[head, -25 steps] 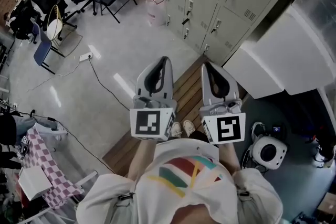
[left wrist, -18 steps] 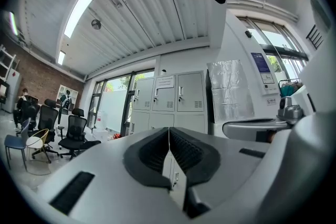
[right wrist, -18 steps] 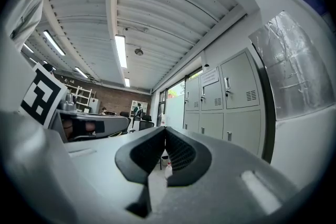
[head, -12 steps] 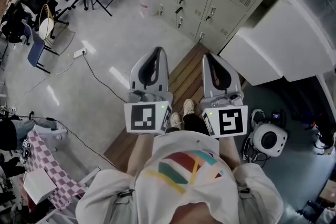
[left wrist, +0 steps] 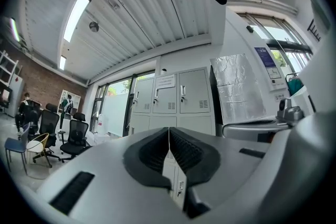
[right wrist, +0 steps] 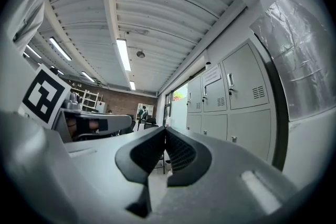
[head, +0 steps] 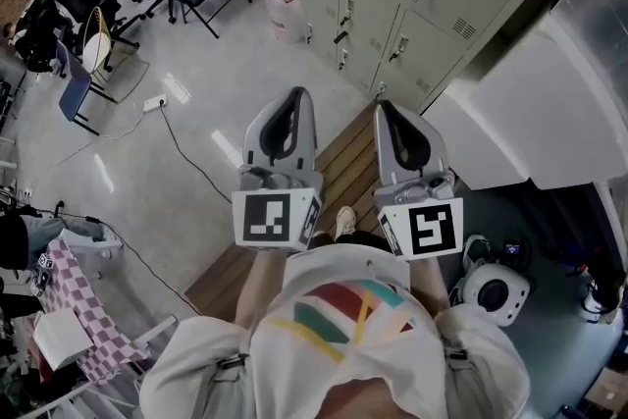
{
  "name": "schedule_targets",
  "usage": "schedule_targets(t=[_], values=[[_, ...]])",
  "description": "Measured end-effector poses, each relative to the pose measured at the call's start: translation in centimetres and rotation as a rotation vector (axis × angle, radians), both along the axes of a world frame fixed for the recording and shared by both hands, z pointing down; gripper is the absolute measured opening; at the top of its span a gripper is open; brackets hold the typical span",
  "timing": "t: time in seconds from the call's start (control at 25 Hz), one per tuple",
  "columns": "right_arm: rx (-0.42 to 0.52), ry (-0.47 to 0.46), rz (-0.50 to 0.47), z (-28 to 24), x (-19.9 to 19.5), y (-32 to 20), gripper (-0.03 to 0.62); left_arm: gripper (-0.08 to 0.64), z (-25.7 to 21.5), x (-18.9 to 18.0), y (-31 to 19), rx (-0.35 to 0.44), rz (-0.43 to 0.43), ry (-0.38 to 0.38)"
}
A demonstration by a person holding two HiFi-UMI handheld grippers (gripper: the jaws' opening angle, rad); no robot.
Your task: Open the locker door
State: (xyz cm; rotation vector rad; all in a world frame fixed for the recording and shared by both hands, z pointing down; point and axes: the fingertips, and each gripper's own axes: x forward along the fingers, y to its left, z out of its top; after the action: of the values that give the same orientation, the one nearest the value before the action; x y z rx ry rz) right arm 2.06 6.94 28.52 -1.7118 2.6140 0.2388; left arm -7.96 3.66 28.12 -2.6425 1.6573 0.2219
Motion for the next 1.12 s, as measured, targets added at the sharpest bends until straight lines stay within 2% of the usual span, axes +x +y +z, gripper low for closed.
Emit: schedule_targets(t=[0.32,0.72,1.12], values=[[-0.036,-0.006,-0.038,2.1,3.1,-4.3,0.005,0.015,0.8,2.5,-4.4,0.000,-0.028,0.011],[-0.018,0.001,-0.007,4.3,4.5,-11.1,0.005,0.017,2.5,4.4,-11.0,0.037,0.015,0.023],[-0.009,-0.038,-0.002,7.8,1.4,-20.8,0.005,0.017,4.3,2.9,-21.5,0.094,0.069,0.027]])
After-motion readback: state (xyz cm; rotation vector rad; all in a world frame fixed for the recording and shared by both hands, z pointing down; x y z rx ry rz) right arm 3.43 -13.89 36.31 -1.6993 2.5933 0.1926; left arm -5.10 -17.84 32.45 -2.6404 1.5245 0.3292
